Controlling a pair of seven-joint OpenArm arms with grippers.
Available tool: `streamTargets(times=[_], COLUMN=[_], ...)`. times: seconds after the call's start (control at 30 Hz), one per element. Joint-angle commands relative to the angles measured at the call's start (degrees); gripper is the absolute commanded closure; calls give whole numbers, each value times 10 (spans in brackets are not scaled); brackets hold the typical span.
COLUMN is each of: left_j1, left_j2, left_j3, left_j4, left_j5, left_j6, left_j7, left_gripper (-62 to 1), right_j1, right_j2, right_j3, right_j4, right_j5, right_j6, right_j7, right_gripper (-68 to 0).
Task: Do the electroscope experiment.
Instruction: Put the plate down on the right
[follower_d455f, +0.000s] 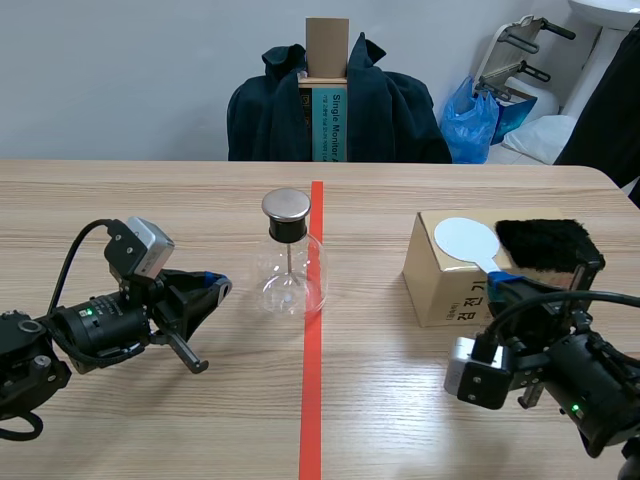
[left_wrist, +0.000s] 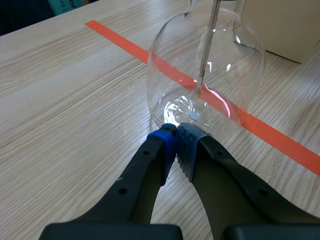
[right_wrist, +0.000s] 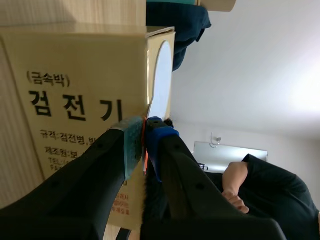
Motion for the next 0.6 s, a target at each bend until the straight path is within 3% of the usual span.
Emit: streamTargets(times=[0.0, 0.1, 0.27, 0.37, 0.43, 0.57], left_j1=[-2, -2, 0, 13, 29, 82], left_j2=[-2, -2, -12, -35, -59, -117], left_j3=[-3, -3, -3, -4, -4, -8], left_j4=[13, 13, 19, 49, 84, 176], left_j5=[-4, -4, -4, -4, -5, -9], left_j6=[1, 1, 1, -2, -1, -1], left_j7=[-6, -6, -6, -6, -6, -6], left_gripper=[-28, -28, -28, -31, -72, -254], right_j1=[0, -1, -1, -3, -7, -20], right_j2=[3, 3, 3, 5, 12, 48], right_j3=[5, 5, 5, 5, 5, 5], right_j4=[2, 2, 2, 2, 2, 4], right_j5=[3, 3, 3, 5, 12, 59], right_j6=[-4, -4, -5, -14, -27, -74], right_j7=[0, 0, 0, 0, 8, 59], right_gripper=[-12, -96, -356, -457, -489, -491])
